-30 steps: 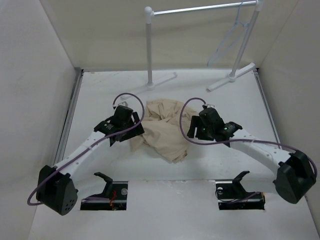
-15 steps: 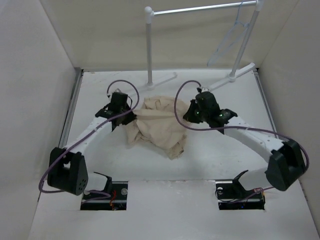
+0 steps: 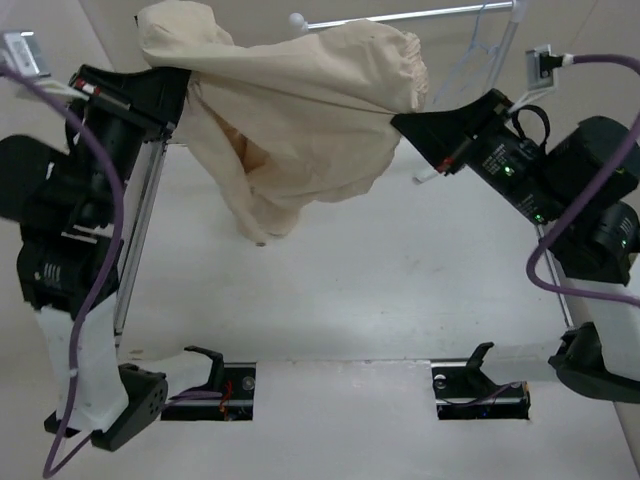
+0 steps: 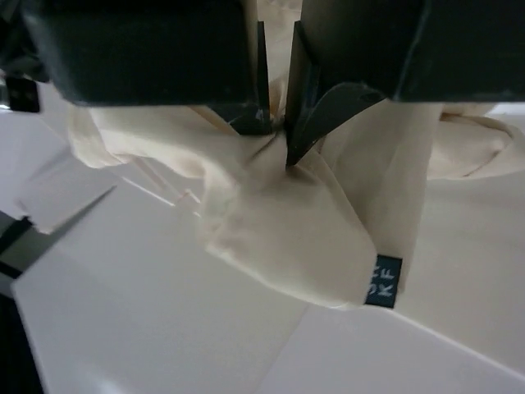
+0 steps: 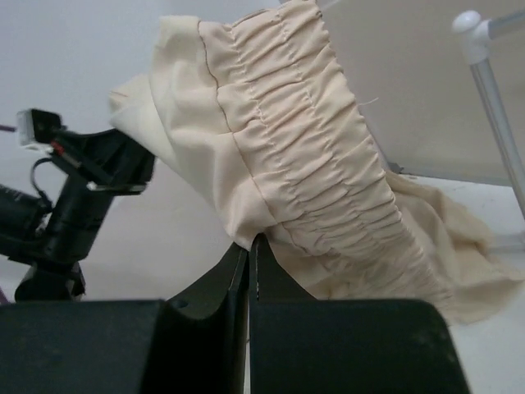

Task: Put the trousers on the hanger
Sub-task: Flatten out the trousers at the center of the board.

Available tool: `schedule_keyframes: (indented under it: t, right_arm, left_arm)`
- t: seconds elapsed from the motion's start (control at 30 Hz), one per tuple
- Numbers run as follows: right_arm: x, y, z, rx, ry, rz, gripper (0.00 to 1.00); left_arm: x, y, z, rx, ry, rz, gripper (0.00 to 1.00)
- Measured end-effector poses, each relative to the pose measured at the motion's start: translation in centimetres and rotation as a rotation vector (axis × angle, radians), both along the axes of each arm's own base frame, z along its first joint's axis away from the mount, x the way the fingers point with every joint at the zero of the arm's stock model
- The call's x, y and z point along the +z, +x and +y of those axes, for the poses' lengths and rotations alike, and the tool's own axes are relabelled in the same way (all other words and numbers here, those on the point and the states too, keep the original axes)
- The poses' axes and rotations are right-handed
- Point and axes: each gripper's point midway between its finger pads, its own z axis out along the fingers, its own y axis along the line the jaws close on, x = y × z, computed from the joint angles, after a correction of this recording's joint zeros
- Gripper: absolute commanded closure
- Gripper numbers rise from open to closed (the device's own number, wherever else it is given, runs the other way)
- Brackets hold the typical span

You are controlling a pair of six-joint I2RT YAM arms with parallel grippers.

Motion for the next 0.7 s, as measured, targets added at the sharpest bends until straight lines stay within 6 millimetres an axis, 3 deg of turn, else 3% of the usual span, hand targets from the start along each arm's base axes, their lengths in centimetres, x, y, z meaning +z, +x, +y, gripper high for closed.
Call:
schedule_keyframes:
  t: [0.03, 0.1, 0.13, 0.2, 0.27, 0.33, 0.43, 0.5, 0.57, 0.7]
  right_arm:
    - [-0.2, -0.4, -0.5, -0.003, 0.0, -0.001, 0.96]
    - [-2.7, -0.3, -2.2, -0.05, -0.032, 0.034, 0.96]
    - [-5.2, 0.4, -3.5, -0.104, -0.066, 0.07, 0.96]
    - [-11.4, 2.3, -6.6, -0.238, -0.144, 0.173, 0.96]
    - [-19.3, 4.5, -10.7, -0.407, -0.23, 0.315, 0.94]
    - [-27.4, 6.3, -14.8, -0.565, -0.301, 0.484, 0.85]
    - [-38.7, 7.0, -20.7, -0.768, -0.36, 0.758, 0.5]
    - [-44.4, 5.6, -23.4, -0.848, -0.39, 0.918, 0.38]
    - [-46.5, 4.5, -24.4, -0.875, -0.4, 0.988, 0.36]
    - [-45.5, 4.8, -24.3, -0.874, -0.38, 0.931, 0.37]
  left_arm:
    - [0.6, -1.5, -0.2, -0.02, -0.002, -0.028, 0.9]
    - [-0.4, -2.9, -0.8, -0.054, 0.001, -0.022, 0.87]
    - [-1.7, -2.9, -1.0, -0.058, 0.004, 0.0, 0.85]
    - [-6.4, -1.8, -2.0, -0.062, 0.021, 0.093, 0.78]
    - [-13.5, -0.3, -4.2, -0.098, 0.067, 0.243, 0.65]
    - [-23.3, 0.8, -7.6, -0.153, 0.152, 0.443, 0.49]
    - [-37.9, -0.4, -11.2, -0.205, 0.335, 0.75, 0.38]
    - [-45.0, -2.3, -11.2, -0.199, 0.461, 0.915, 0.36]
    - [-47.6, -3.0, -9.6, -0.145, 0.511, 0.993, 0.35]
    - [-47.3, -1.1, -5.8, 0.026, 0.453, 1.007, 0.35]
